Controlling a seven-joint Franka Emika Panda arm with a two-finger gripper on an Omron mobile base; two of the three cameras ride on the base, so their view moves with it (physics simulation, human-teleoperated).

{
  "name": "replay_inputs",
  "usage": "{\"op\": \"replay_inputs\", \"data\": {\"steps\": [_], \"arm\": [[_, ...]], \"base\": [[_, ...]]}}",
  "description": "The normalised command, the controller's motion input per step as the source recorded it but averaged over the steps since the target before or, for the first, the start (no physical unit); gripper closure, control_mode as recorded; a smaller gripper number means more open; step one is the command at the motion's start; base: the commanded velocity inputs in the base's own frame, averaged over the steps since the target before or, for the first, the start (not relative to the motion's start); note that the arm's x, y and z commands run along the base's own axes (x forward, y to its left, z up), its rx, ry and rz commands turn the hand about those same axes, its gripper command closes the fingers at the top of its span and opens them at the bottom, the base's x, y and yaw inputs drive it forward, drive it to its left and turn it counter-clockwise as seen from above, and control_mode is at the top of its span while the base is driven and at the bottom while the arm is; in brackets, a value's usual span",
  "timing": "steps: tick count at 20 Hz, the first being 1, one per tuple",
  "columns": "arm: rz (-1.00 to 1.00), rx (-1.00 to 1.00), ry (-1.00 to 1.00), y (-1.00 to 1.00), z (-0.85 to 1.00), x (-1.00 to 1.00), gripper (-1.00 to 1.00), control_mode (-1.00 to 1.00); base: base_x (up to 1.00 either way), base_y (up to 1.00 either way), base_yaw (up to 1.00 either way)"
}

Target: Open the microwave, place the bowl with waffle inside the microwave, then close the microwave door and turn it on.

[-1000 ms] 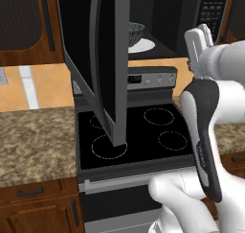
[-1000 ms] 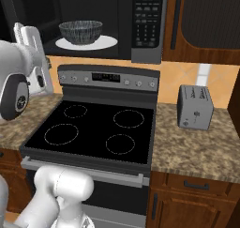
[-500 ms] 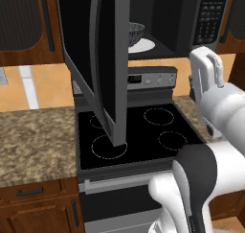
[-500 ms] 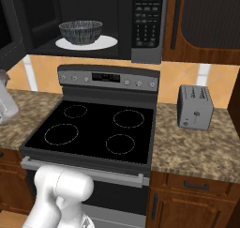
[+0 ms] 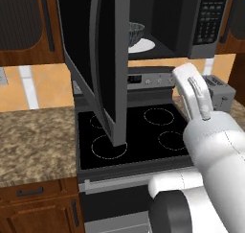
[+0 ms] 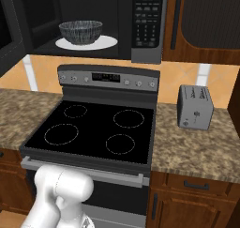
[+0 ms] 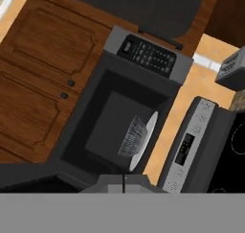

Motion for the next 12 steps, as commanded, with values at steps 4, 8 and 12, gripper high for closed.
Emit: {"op": "replay_inputs", "data": {"steps": [4,8,12], "arm": [[-0.14,-0.07,0.00,0.67,-0.06,-0.38,1.00,-1.00],[-0.12,-0.10,0.00,0.73,-0.11,-0.38,1.00,-1.00],[-0.10,-0.14,0.00,0.83,-0.26,-0.15,1.00,-1.00]], "base": [[0.00,0.00,0.00],[0.00,0.00,0.00],[0.00,0.00,0.00]]}}
